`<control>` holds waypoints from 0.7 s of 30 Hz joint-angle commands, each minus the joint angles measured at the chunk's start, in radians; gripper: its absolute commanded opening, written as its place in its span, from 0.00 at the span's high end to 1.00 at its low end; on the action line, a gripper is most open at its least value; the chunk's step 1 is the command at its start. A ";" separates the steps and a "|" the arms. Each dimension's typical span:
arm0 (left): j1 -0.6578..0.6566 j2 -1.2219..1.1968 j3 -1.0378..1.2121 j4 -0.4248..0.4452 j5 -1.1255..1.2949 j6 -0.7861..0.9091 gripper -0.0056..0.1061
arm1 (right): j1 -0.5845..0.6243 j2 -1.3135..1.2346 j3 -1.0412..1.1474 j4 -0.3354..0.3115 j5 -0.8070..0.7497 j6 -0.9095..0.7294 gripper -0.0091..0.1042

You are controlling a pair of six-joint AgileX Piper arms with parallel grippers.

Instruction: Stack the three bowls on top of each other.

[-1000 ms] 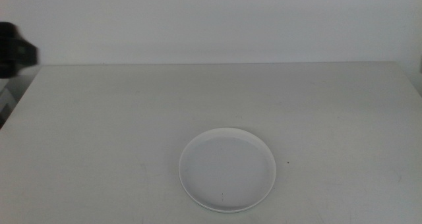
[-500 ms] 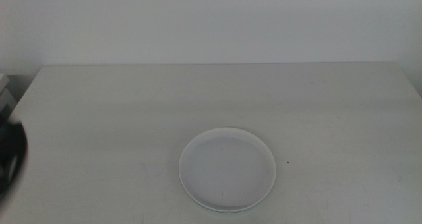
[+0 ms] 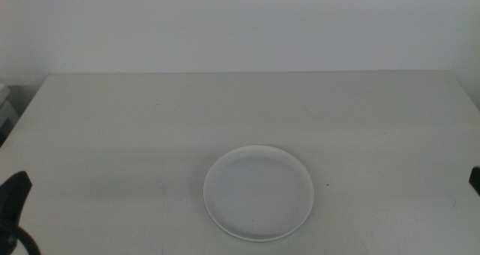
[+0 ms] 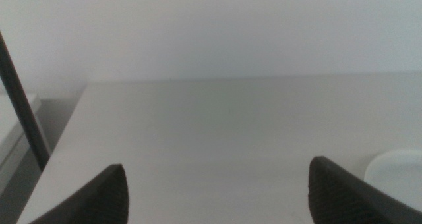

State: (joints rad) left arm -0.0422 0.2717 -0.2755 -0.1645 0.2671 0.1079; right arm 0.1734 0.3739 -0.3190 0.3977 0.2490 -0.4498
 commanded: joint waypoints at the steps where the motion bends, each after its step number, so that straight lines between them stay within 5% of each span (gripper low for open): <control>1: 0.002 0.007 -0.026 -0.016 -0.093 -0.005 0.04 | 0.001 0.007 -0.028 0.009 -0.102 -0.010 0.41; 11: 0.002 -0.013 0.056 -0.012 -0.098 -0.004 0.04 | -0.002 -0.087 0.007 0.007 -0.116 -0.010 0.41; 17: 0.003 -0.181 0.194 -0.013 -0.099 -0.004 0.04 | -0.086 -0.217 0.143 -0.129 -0.116 -0.010 0.41; 21: 0.003 -0.246 0.258 -0.013 -0.100 -0.004 0.04 | -0.168 -0.289 0.234 -0.136 -0.116 -0.010 0.41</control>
State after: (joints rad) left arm -0.0416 0.0322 -0.0080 -0.1660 0.2491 0.1111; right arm 0.0329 0.0948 -0.0834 0.2752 0.2053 -0.4498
